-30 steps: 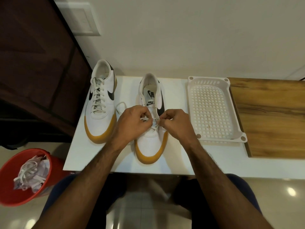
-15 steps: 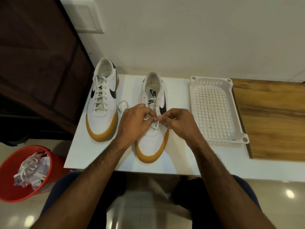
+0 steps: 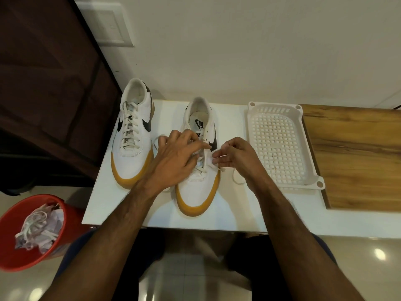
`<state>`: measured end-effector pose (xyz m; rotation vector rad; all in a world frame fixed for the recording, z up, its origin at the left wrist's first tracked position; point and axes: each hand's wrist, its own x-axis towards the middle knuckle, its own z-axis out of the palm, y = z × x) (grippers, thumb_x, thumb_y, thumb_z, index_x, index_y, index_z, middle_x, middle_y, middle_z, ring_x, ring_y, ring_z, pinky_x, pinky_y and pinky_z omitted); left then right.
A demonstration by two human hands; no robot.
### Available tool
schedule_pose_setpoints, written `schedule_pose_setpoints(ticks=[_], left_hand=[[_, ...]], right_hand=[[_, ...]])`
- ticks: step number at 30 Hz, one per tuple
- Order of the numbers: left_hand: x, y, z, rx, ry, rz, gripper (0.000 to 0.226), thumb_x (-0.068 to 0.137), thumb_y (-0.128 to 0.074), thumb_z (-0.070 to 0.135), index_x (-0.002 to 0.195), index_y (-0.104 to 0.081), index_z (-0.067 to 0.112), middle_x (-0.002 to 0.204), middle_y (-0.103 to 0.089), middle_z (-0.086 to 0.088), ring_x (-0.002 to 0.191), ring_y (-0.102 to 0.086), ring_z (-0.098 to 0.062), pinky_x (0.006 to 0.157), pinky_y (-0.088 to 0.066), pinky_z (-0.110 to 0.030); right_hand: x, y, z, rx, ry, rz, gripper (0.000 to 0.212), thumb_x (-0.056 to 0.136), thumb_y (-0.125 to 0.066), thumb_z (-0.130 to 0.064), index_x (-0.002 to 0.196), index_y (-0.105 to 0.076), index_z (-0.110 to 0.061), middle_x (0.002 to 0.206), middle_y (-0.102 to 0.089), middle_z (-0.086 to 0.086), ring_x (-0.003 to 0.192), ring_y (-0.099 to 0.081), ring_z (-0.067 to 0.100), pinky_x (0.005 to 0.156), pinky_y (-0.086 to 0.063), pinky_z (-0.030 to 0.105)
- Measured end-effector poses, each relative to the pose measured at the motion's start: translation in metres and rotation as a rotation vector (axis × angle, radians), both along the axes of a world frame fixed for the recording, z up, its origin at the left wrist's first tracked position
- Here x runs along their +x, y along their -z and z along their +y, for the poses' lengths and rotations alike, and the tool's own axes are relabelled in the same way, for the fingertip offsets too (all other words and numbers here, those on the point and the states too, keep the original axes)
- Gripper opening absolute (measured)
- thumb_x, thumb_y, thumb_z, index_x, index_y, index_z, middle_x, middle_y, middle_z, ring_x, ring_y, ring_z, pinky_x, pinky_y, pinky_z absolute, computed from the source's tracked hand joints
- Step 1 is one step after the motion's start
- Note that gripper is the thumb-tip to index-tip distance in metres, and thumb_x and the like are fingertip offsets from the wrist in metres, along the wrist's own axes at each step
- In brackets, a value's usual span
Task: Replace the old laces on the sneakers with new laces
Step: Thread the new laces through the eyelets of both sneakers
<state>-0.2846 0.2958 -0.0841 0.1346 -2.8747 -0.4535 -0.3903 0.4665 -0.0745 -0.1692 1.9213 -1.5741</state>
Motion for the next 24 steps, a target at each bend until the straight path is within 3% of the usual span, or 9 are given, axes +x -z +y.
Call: schedule_pose_setpoints(ticks=[3,8,11,14,17,20,24], left_hand=[[0.001,0.002,0.0,0.0,0.0,-0.015,0.041,0.094,-0.057,0.016,0.127,-0.063,0.039,0.123,-0.054,0.014,0.105,-0.039,-0.01,0.077,-0.011,-0.03],[-0.001,0.001,-0.002,0.064,-0.002,-0.005,0.036,0.097,-0.059,0.019,0.125,-0.065,0.04,0.12,-0.056,0.02,0.101,-0.031,-0.004,0.074,-0.011,-0.031],[-0.001,0.002,-0.002,0.065,-0.005,0.002,0.034,0.096,-0.061,0.02,0.124,-0.065,0.04,0.12,-0.057,0.02,0.102,-0.032,-0.004,0.074,-0.011,-0.031],[-0.001,0.003,-0.001,0.075,-0.007,0.001,0.035,0.095,-0.063,0.023,0.125,-0.063,0.04,0.121,-0.057,0.021,0.102,-0.034,-0.005,0.075,-0.012,-0.031],[-0.001,0.004,-0.001,0.1,-0.007,0.001,0.035,0.093,-0.068,0.027,0.125,-0.063,0.038,0.12,-0.058,0.022,0.101,-0.035,-0.004,0.075,-0.013,-0.031],[-0.001,0.004,0.0,0.137,0.003,0.004,0.038,0.092,-0.071,0.027,0.127,-0.061,0.037,0.113,-0.061,0.022,0.099,-0.038,-0.003,0.074,-0.014,-0.032],[-0.003,0.004,0.001,0.241,-0.014,0.02,0.046,0.088,-0.073,0.02,0.128,-0.06,0.037,0.096,-0.064,0.021,0.099,-0.043,-0.001,0.077,-0.018,-0.032]], right_hand=[[-0.009,-0.005,0.009,0.028,0.058,0.07,0.011,0.103,-0.048,-0.011,0.103,-0.057,-0.006,0.094,-0.077,0.01,0.085,-0.076,0.025,0.075,-0.058,0.033],[-0.027,-0.009,0.029,-0.145,0.472,-0.038,0.021,0.108,-0.039,-0.017,0.121,-0.051,-0.005,0.102,-0.075,0.01,0.089,-0.076,0.024,0.081,-0.057,0.035],[-0.023,-0.005,0.026,-0.055,0.356,-0.003,0.024,0.105,-0.05,-0.026,0.125,-0.05,-0.012,0.108,-0.075,0.007,0.09,-0.075,0.019,0.083,-0.057,0.035],[-0.016,0.005,0.016,0.157,0.123,0.333,0.038,0.094,-0.07,-0.031,0.125,-0.049,-0.026,0.124,-0.061,-0.002,0.105,-0.062,0.014,0.086,-0.051,0.029],[-0.005,0.014,0.007,0.368,0.082,0.664,0.045,0.086,-0.077,-0.033,0.12,-0.05,-0.024,0.117,-0.051,-0.005,0.108,-0.052,0.018,0.089,-0.046,0.038],[0.0,0.009,0.004,0.384,0.108,0.567,0.037,0.088,-0.075,-0.038,0.103,-0.049,-0.018,0.097,-0.055,-0.006,0.089,-0.057,0.016,0.079,-0.047,0.036],[0.006,0.005,-0.002,0.344,-0.081,0.286,0.043,0.091,-0.066,-0.053,0.081,-0.072,-0.012,0.072,-0.073,-0.004,0.071,-0.069,0.008,0.072,-0.051,0.028]])
